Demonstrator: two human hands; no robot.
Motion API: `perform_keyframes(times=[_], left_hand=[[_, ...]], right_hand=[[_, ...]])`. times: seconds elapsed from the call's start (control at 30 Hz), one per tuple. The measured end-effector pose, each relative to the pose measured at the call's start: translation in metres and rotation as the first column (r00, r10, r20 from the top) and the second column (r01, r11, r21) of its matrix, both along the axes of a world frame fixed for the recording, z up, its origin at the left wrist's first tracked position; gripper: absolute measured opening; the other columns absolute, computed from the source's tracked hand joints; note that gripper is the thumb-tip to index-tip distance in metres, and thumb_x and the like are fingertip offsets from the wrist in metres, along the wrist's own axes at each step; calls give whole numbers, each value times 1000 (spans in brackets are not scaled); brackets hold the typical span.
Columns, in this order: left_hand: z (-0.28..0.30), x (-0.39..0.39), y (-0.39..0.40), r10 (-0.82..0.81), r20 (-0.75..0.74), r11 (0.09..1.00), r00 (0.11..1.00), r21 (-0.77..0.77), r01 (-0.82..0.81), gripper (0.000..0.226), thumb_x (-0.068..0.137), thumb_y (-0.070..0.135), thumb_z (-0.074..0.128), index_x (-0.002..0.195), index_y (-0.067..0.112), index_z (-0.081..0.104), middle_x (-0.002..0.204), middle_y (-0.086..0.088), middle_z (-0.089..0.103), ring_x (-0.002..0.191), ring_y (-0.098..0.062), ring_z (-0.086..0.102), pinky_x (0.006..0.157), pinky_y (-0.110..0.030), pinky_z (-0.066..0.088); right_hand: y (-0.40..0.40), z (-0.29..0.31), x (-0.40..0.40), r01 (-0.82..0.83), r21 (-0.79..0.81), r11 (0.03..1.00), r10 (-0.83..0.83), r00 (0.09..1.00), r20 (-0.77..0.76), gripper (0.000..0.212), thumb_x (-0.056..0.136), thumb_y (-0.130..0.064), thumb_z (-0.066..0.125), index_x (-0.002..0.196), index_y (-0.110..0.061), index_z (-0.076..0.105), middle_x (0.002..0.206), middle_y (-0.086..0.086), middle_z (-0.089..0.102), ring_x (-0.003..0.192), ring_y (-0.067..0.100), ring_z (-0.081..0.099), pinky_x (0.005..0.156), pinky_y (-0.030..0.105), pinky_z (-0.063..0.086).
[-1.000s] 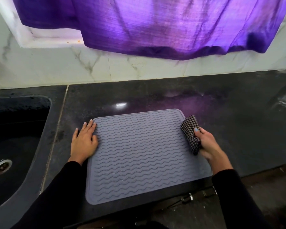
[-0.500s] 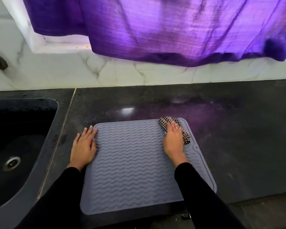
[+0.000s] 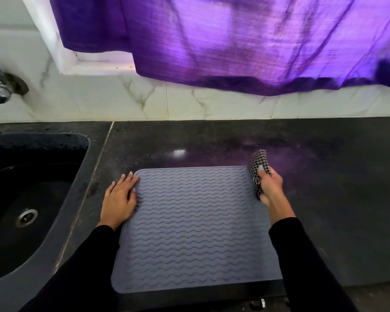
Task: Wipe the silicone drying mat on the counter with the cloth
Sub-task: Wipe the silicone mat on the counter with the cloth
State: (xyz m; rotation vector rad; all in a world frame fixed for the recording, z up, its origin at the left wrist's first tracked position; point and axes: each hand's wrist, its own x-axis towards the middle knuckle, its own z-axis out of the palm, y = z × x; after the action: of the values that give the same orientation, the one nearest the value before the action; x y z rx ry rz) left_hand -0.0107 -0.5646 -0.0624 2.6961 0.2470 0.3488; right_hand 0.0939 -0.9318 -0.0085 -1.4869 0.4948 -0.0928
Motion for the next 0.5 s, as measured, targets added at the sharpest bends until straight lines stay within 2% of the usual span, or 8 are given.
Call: perform_keyframes(times=[0.03, 0.07, 0.13, 0.23, 0.27, 0.33, 0.4, 0.5], left_hand=[[-1, 0, 0, -2, 5, 1000, 1000, 2, 2, 66, 80, 45, 19, 134, 19, 49, 145, -3, 42, 137, -19, 33, 112, -39, 20], [-1, 0, 0, -4, 9, 1000, 1000, 3, 3, 66, 81, 46, 19, 134, 19, 49, 145, -3, 42, 137, -19, 33, 112, -39, 20], [-2, 0, 0, 0, 12, 1000, 1000, 4, 0, 66, 82, 46, 19, 134, 20, 49, 145, -4, 41, 138, -19, 32, 113, -39, 19], [-1, 0, 0, 0, 10, 1000, 1000, 6, -1, 66, 82, 45, 18, 135, 20, 48, 146, -5, 40, 138, -19, 31, 113, -39, 18], [-1, 0, -1, 6, 12, 1000, 1000, 0, -6, 65, 82, 45, 19, 135, 20, 48, 146, -5, 40, 138, -19, 31, 113, -39, 18], [-1, 0, -2, 14, 20, 1000, 1000, -2, -14, 65, 81, 44, 19, 134, 20, 49, 145, -6, 41, 138, -20, 32, 113, -38, 18], [-1, 0, -2, 19, 23, 1000, 1000, 1, -19, 65, 81, 42, 20, 134, 20, 50, 145, -6, 41, 137, -20, 33, 113, -37, 18], [-1, 0, -2, 22, -2, 1000, 1000, 9, -22, 64, 81, 42, 20, 134, 21, 49, 146, -6, 40, 138, -22, 32, 113, -37, 18]], right_hand=[[2, 0, 1, 24, 24, 999, -23, 1000, -10, 31, 95, -9, 49, 124, -1, 55, 99, 7, 61, 83, 16, 56, 68, 25, 47], [7, 4, -1, 5, -28, 1000, -5, 1000, 2, 31, 94, -9, 50, 124, -2, 55, 97, 5, 62, 85, 17, 56, 69, 26, 46], [27, 9, -13, -83, -310, 947, 112, 991, 78, 31, 92, -8, 53, 123, -6, 58, 99, 1, 61, 91, 14, 55, 75, 23, 41], [69, 2, -43, -242, -671, 701, 400, 912, 88, 39, 91, -2, 51, 129, -9, 54, 117, 4, 62, 104, 13, 54, 90, 20, 39], [81, -6, -53, -292, -783, 550, 503, 863, 32, 44, 91, 1, 46, 133, -11, 49, 130, 7, 56, 117, 16, 51, 102, 22, 35], [91, -25, -61, -310, -917, 251, 601, 793, -104, 54, 91, 5, 36, 142, -13, 36, 150, 9, 33, 140, 19, 28, 117, 27, 10], [92, -29, -58, -302, -942, 148, 602, 783, -157, 58, 90, 4, 36, 145, -13, 28, 155, 7, 22, 145, 19, 14, 118, 28, -1], [90, -28, -54, -288, -956, 58, 611, 768, -194, 58, 90, 3, 34, 146, -12, 25, 156, 7, 20, 145, 20, 13, 118, 31, 0]])
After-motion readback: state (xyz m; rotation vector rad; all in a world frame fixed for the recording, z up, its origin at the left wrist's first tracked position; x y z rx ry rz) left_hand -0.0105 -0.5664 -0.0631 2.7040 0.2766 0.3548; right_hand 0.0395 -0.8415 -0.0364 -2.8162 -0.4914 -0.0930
